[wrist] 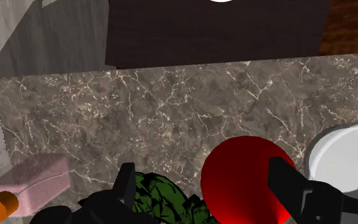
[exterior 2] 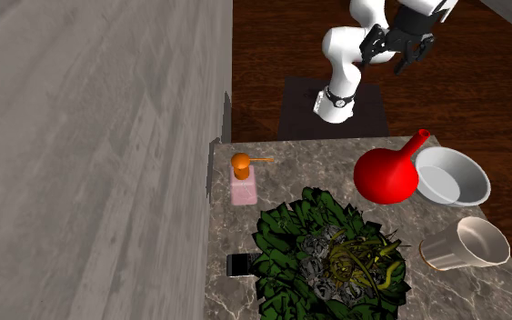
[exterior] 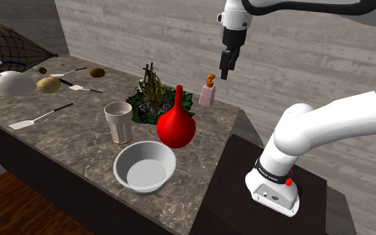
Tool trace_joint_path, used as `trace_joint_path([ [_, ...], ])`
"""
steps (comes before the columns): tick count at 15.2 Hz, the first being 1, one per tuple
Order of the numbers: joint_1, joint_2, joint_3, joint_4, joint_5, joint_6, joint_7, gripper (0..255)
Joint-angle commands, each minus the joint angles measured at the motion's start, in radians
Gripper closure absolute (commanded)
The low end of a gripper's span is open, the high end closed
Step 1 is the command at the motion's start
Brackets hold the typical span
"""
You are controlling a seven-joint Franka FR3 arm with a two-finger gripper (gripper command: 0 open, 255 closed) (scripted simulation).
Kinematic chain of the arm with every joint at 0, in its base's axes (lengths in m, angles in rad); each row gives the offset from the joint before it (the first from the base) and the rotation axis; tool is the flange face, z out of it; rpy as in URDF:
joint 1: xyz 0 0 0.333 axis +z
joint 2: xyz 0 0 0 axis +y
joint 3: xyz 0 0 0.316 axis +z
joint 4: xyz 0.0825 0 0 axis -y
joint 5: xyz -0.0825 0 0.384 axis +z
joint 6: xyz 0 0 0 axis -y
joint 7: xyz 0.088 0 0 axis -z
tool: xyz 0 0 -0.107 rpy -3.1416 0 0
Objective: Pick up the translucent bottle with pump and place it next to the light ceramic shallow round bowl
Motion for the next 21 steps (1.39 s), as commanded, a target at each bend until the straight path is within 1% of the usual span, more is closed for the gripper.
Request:
trace_joint_path([
  [1,0.0,0.0,0.0,0.0,0.0,0.0,0.0,0],
  [7,-0.032,0.064,-0.14,-0.041,-0.076,0.159,-0.149,0],
  [12,-0.051,0.163,-0.257,-0.034,-0.117,0.295,-0.271,0],
  [17,-0.052,0.298,-0.374,0.012,-0.123,0.424,-0.4,0],
  [21,-0.039,0.426,-0.467,0.075,-0.091,0.517,-0.516,0],
])
